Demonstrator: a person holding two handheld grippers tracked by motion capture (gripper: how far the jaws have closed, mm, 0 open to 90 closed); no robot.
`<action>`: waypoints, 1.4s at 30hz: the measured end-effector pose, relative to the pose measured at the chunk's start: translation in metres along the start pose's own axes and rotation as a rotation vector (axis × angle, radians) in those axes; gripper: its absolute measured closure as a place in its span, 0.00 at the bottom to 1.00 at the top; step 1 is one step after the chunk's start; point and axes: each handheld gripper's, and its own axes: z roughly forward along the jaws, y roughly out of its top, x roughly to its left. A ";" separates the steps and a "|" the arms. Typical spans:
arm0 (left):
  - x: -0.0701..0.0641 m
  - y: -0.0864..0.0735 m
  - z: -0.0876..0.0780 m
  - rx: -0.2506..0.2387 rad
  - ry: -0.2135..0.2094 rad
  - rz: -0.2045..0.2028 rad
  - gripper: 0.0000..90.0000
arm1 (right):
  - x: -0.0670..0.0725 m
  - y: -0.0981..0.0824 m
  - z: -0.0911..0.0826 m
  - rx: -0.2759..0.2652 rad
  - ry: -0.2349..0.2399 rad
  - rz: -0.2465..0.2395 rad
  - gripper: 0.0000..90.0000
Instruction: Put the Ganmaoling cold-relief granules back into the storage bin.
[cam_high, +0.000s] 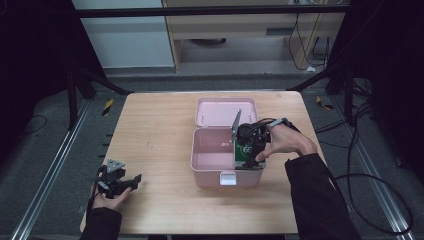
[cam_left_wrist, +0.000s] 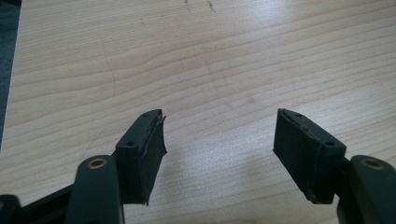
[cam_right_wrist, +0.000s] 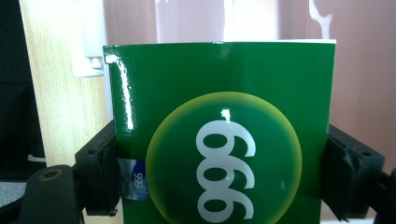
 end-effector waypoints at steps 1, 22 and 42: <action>0.000 0.000 0.000 -0.001 0.001 -0.001 0.37 | 0.000 0.000 0.001 0.001 0.001 -0.003 0.19; 0.000 0.000 0.000 -0.001 0.001 0.000 0.37 | -0.005 -0.003 0.013 0.000 0.010 0.002 0.18; 0.000 0.000 0.000 0.000 0.002 0.002 0.37 | -0.005 -0.001 0.024 0.030 0.023 0.007 0.18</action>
